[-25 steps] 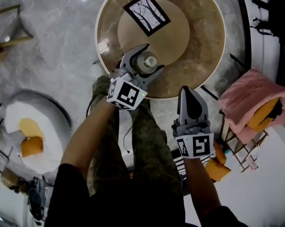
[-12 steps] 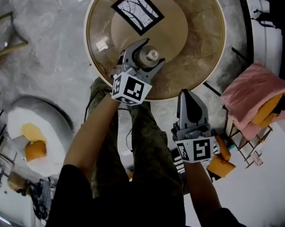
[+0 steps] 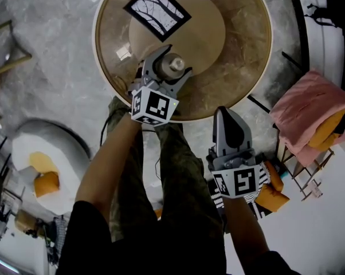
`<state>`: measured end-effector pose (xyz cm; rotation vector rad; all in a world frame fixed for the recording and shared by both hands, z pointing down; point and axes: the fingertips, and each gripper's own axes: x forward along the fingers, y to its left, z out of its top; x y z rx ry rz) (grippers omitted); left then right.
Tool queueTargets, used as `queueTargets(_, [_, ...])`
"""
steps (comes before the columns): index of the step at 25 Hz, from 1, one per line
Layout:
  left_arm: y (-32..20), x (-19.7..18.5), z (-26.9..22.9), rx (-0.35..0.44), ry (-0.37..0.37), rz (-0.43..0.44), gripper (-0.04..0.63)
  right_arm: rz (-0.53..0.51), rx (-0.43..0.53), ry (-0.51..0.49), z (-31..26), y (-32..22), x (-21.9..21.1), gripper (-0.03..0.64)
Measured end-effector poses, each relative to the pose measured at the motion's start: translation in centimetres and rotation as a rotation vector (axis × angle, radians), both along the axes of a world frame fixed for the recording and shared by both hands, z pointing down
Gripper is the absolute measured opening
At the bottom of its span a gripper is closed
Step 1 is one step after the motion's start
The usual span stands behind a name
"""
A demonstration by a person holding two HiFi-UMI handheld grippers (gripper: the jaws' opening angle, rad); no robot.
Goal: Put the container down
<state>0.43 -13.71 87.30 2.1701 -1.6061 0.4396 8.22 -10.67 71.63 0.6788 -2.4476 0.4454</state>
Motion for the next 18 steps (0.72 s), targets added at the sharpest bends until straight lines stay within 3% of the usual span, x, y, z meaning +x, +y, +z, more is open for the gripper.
queueTargets(18, [1.1,1.6,1.5,-0.028,-0.115,0.095,0.344,0.023,-0.003,-0.019,0.3,-0.8,2.0,0.02])
